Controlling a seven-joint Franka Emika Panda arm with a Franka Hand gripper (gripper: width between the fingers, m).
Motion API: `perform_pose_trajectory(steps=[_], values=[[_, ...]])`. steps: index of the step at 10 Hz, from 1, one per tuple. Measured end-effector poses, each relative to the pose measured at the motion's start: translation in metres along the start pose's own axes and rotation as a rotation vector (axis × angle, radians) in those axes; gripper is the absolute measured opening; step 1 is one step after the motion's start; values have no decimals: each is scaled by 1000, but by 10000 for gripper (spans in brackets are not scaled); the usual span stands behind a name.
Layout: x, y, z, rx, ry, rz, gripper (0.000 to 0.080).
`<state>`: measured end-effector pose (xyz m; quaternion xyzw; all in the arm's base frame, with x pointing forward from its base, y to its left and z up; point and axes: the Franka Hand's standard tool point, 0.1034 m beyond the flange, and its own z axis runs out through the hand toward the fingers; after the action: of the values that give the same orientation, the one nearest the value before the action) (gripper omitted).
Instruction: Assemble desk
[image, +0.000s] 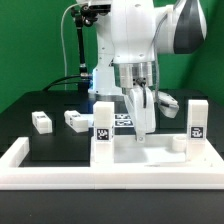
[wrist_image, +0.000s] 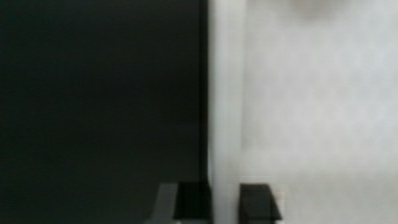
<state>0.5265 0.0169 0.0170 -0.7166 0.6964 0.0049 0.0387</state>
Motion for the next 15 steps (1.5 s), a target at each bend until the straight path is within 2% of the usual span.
perform_pose_trajectory(steps=[2, 4, 5, 9, 11, 12, 13, 15], values=[[17, 11, -3, 6, 17, -162, 57], [51, 23, -8, 27, 54, -414, 57], [60, 25, -6, 28, 70, -556, 57], [63, 23, -6, 21, 82, -839, 57], [85, 6, -12, 37, 104, -1093, 57], [83, 2, -11, 40, 110, -1159, 57], [73, 1, -10, 37, 111, -1192, 57], [77, 0, -10, 15, 122, -1403, 57]])
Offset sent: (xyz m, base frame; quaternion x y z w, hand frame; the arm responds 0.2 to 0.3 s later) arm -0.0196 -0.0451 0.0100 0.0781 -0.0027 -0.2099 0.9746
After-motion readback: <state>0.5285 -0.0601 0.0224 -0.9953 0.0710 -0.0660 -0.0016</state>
